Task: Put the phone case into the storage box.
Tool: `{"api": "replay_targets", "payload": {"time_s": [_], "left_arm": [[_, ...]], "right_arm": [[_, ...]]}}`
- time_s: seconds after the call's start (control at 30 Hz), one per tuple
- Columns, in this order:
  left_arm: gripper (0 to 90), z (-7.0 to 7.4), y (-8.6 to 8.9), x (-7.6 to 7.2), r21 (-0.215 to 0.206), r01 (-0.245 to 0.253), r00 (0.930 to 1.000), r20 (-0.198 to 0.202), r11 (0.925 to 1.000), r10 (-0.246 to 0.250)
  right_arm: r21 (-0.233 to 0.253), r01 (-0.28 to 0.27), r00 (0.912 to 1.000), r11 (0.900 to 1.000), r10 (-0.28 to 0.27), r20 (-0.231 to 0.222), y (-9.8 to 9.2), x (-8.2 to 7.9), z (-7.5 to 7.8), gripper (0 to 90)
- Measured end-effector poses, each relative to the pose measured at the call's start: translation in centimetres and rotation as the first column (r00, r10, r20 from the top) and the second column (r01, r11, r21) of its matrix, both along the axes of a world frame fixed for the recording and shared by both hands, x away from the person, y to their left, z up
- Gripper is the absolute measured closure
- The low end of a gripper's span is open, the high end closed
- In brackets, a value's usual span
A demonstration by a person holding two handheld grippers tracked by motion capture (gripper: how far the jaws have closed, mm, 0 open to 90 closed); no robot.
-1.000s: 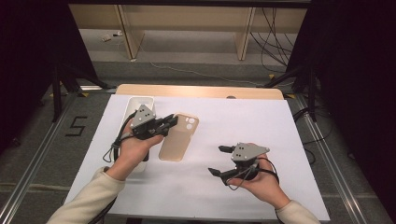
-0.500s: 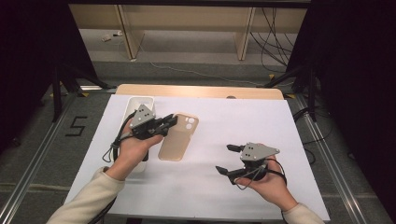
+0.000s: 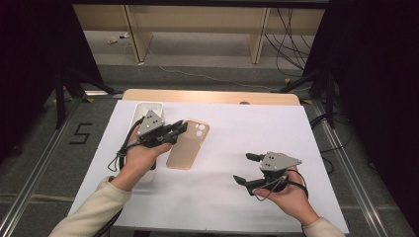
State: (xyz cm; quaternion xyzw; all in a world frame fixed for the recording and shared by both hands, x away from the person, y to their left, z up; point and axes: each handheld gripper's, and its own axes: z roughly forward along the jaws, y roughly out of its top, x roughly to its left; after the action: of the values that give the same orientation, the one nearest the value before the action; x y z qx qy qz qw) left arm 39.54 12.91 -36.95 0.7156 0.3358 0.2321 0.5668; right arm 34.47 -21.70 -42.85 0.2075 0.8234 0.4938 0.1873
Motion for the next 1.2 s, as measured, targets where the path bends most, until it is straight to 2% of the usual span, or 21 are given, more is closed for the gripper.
{"api": "replay_targets", "payload": {"time_s": [0.03, 0.07, 0.17, 0.2, 0.23, 0.3, 0.33, 0.5, 1.2], "left_arm": [[81.8, 0.0, 0.0, 0.0, 0.001, 0.001, 1.0, 0.001, 1.0, -0.001], [81.8, 0.0, 0.0, -0.1, -0.001, -0.004, 0.9999, -0.014, 1.0, 0.004], [81.9, 0.1, 0.1, 0.0, 0.005, -0.004, 1.0, -0.009, 1.0, 0.004], [81.8, 0.1, 0.1, 0.0, 0.005, -0.005, 1.0, -0.007, 1.0, 0.005], [81.8, 0.2, 0.1, 0.0, 0.002, -0.006, 1.0, -0.007, 1.0, 0.006], [81.8, 0.2, 0.2, 0.0, 0.004, -0.006, 1.0, -0.005, 1.0, 0.006], [81.8, 0.3, 0.2, 0.0, 0.006, -0.008, 1.0, -0.005, 0.9999, 0.008], [81.8, 0.6, 0.2, 0.1, 0.008, -0.007, 1.0, 0.003, 0.9999, 0.007], [81.8, 1.5, 0.7, 0.7, 0.016, -0.02, 0.9996, 0.017, 0.9997, 0.02]], "right_arm": [[0.009, 0.008, 1.0, 1.0, -0.008, 0.0, 0.0, -0.1, 0.0, 19.2], [0.005, 0.005, 1.0, 1.0, -0.005, -0.002, -0.2, -0.1, 0.0, 19.2], [0.004, 0.01, 0.9999, 1.0, -0.01, -0.009, -0.4, -0.1, 0.0, 19.1], [0.016, 0.021, 0.9998, 1.0, -0.021, 0.004, -0.4, -0.2, -0.1, 19.1], [0.005, 0.012, 0.9999, 1.0, -0.013, 0.006, -0.6, -0.1, 0.0, 19.1], [0.008, 0.02, 0.9998, 1.0, -0.019, -0.005, -0.7, -0.2, 0.0, 19.0], [0.021, 0.029, 0.9996, 0.999, -0.029, 0.003, -0.6, -0.2, -0.1, 19.0], [0.011, 0.027, 0.9996, 1.0, -0.027, -0.004, -0.9, -0.3, -0.1, 19.0], [0.038, 0.052, 0.9986, 0.998, -0.052, 0.004, -1.3, -0.6, -0.3, 19.1]]}}
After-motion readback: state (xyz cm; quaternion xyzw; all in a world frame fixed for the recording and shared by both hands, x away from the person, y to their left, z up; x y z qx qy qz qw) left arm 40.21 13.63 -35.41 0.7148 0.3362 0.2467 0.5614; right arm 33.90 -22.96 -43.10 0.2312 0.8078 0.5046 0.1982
